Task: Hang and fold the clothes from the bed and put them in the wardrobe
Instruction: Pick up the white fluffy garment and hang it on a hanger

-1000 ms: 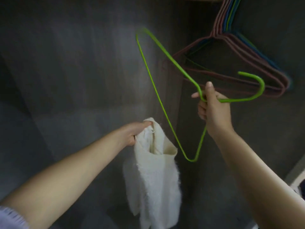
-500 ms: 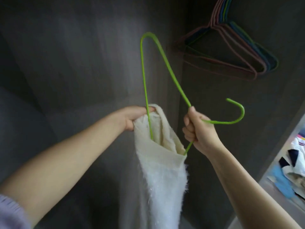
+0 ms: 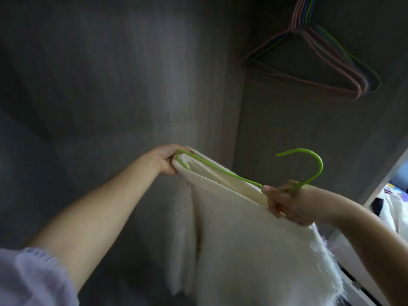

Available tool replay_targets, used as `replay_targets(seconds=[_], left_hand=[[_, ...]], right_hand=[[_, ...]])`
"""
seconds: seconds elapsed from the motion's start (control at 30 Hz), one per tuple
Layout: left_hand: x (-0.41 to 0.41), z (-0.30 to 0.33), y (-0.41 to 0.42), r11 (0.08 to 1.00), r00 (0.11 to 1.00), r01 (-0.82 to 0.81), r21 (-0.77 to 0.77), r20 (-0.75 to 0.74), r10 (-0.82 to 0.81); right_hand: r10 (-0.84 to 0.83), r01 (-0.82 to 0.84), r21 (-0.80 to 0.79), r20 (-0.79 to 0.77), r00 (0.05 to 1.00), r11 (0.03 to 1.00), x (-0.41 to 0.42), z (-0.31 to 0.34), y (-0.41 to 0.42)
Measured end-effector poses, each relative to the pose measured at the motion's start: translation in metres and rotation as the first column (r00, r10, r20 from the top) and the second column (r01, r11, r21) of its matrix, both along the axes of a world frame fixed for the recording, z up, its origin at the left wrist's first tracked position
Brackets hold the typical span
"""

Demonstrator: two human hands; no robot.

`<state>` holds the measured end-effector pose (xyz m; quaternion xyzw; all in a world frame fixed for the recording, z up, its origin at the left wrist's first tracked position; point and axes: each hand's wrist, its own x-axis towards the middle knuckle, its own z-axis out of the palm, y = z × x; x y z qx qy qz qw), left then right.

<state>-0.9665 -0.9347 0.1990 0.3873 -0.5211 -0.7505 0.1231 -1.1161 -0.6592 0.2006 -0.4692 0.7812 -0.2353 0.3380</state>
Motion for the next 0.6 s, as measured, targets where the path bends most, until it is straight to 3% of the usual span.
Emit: replay_targets(seconds=[0.1,0.17,0.23,0.27,0.3,0.37,0.47,0.6], left_hand=[[-0.02,-0.01,0.012,0.989,0.993,-0.064,-0.132,0.086,0.076],[-0.033,-0.022,0.014,0.888,0.963,-0.174,-0.425,0.112,0.243],[-0.043,-0.033,0.015,0.595,0.918,-0.048,-0.802,0.199,0.343],[-0.048,-0.037,0.02,0.445,0.903,0.055,-0.894,0.235,0.36],[-0.053,-0.038,0.026,0.322,0.905,0.131,-0.938,0.245,0.348],[-0.066,-0.038,0.042,0.176,0.944,0.158,-0.972,0.201,0.261],[-0.075,-0.036,0.055,0.128,0.974,0.138,-0.982,0.159,0.164],[-0.049,-0.027,0.037,0.252,0.959,0.135,-0.958,0.19,0.208]], right_hand=[[-0.047,0.049,0.037,-0.05,0.998,0.998,-0.005,-0.003,0.003],[-0.063,0.064,0.022,-0.042,0.997,0.998,-0.001,-0.008,0.003],[-0.052,0.053,0.01,-0.087,0.995,0.999,0.004,-0.011,0.002],[-0.041,0.044,0.021,-0.119,0.992,0.999,0.005,-0.011,0.001],[-0.037,0.042,0.035,-0.124,0.992,0.998,0.005,-0.011,-0.001],[-0.067,0.068,0.031,-0.032,0.997,0.997,0.002,-0.007,-0.01],[-0.099,0.101,0.001,0.178,0.979,0.995,-0.002,0.005,-0.033],[0.0,-0.016,0.065,0.23,0.973,0.998,0.002,0.016,-0.06]])
